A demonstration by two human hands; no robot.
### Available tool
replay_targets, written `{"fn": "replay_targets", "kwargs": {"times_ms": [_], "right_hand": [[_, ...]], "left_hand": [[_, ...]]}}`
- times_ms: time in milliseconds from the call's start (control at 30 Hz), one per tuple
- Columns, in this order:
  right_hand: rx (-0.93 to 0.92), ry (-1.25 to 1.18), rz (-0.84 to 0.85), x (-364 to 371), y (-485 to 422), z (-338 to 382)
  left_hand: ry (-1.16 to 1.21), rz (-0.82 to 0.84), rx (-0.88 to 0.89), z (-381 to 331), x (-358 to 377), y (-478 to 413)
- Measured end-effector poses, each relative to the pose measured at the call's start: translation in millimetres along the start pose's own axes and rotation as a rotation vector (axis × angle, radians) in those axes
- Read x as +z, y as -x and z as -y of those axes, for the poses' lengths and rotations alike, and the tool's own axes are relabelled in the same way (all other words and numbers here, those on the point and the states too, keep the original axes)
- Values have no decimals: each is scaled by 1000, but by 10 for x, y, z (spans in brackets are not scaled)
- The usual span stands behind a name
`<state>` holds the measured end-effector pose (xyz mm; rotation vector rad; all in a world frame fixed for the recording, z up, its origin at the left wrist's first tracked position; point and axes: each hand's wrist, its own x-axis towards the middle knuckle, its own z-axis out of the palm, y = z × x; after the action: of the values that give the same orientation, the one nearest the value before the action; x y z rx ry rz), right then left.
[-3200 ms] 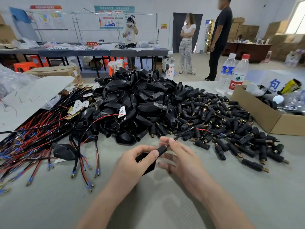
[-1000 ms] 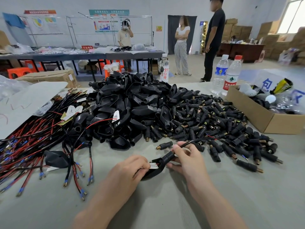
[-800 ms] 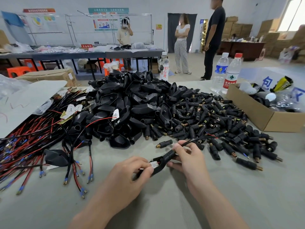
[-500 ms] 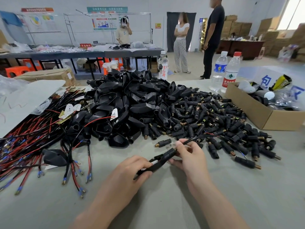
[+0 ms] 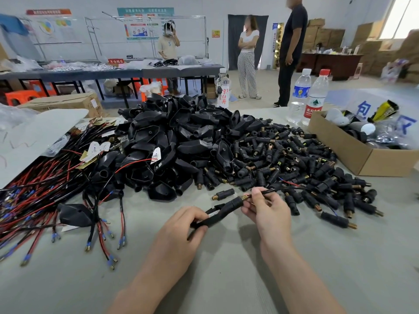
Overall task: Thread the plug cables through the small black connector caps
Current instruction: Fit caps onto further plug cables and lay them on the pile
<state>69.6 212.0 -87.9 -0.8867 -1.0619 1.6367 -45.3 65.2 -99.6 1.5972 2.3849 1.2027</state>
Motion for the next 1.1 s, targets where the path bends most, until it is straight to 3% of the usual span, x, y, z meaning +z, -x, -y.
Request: {"fn": "replay_targets", "kwargs": {"times_ms": [167, 400, 500, 667, 1100], "right_hand": [[37, -93, 19, 15, 10, 40], [106, -213, 142, 72, 73, 101], [91, -213, 181, 75, 90, 130], [31, -186, 147, 76, 101, 152], [-2, -342, -10, -118, -69, 306]], "left_hand": [[89, -112, -26, -7, 11, -3], [877, -139, -314, -132, -42, -61], [1108, -115, -414, -117, -74, -83], [1198, -40, -414, -61, -97, -130], [1183, -77, -475, 158, -192, -173]]}}
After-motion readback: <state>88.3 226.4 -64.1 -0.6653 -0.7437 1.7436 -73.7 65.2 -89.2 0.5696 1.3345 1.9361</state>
